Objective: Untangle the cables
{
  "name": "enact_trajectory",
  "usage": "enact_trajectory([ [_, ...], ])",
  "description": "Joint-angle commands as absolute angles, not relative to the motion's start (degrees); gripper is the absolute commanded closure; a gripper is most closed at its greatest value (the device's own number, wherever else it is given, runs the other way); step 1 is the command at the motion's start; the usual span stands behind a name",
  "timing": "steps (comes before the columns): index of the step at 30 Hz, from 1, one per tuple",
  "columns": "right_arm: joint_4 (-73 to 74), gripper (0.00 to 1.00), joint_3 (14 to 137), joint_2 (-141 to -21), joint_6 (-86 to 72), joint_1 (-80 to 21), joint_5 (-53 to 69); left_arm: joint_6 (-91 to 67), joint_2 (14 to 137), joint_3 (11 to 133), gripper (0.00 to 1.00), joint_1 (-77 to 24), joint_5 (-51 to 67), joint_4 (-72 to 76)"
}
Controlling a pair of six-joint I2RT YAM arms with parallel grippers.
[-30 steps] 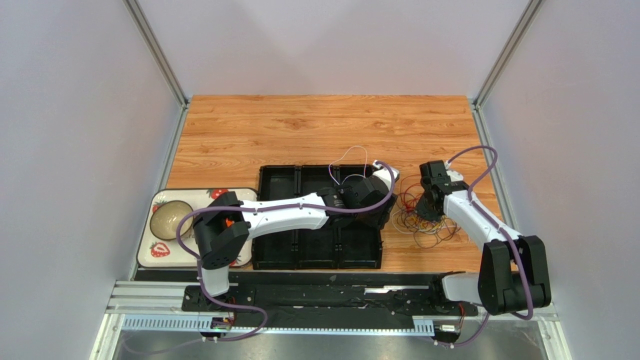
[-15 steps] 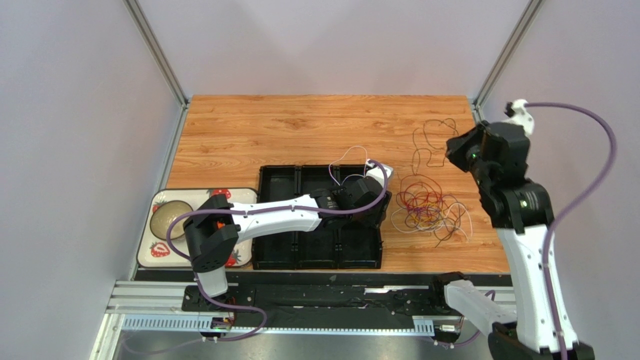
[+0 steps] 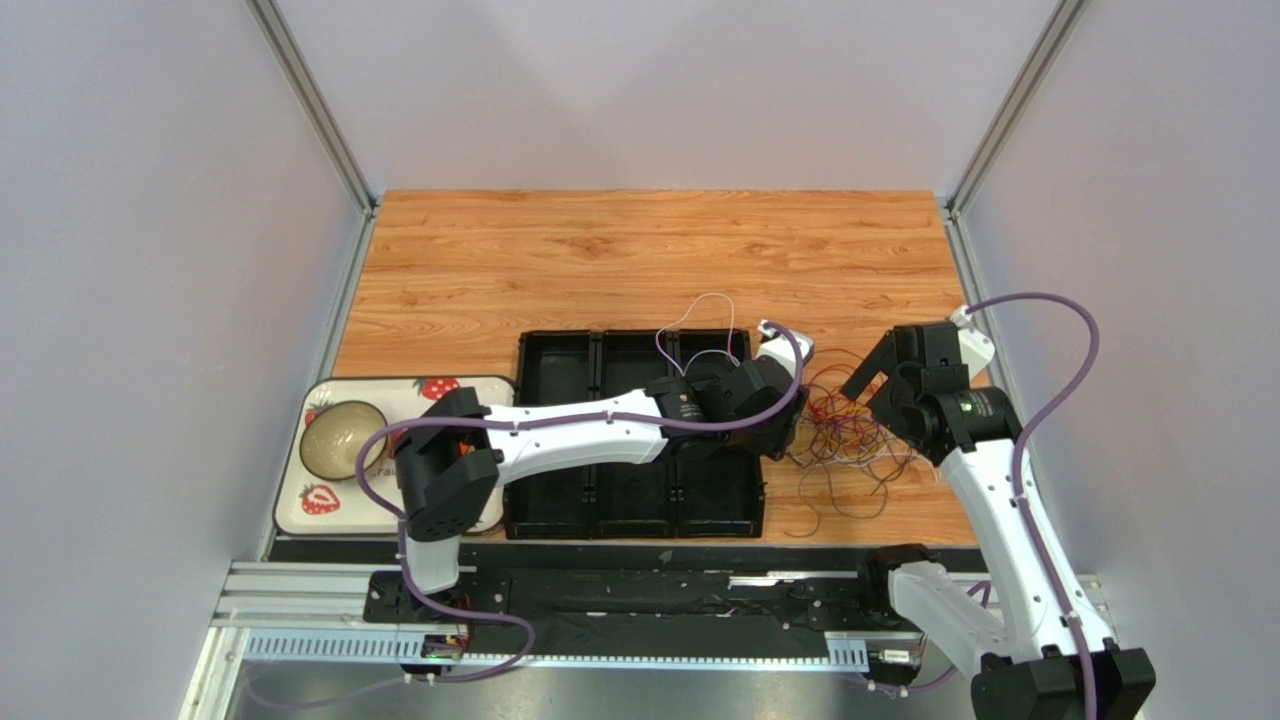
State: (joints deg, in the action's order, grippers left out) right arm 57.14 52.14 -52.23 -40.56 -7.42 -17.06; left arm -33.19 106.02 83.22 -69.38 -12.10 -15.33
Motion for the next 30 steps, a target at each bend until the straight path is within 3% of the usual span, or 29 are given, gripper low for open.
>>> enact_trajectory([
  [1, 54.9, 0.0, 51.6, -48.3, -42.1, -7.2, -18.8, -33.8, 109.3, 87.6, 0.49, -69.9, -12.0, -16.6],
  [6, 56.2, 0.0, 47.1, -44.4, -46.7, -7.2, -22.6, -33.4, 114.4, 91.9, 0.49, -70.5, -12.2, -18.5],
  [14, 51.2, 0.0, 39.6, -35.7, -49.0, -7.2, -20.9, -30.7, 121.4, 95.9, 0.32, -71.7, -12.6, -17.8],
  [25, 52.5, 0.0, 42.7, -37.4, -46.1, -7.2, -20.1, -28.6, 127.2, 101.9, 0.3, -72.2, -11.0, -13.6],
  [30, 52.6, 0.0, 42.1, -36.7, -46.4, -7.2, -20.0, -27.3, 131.0, 106.3, 0.34, -72.2, -12.1, -14.5],
])
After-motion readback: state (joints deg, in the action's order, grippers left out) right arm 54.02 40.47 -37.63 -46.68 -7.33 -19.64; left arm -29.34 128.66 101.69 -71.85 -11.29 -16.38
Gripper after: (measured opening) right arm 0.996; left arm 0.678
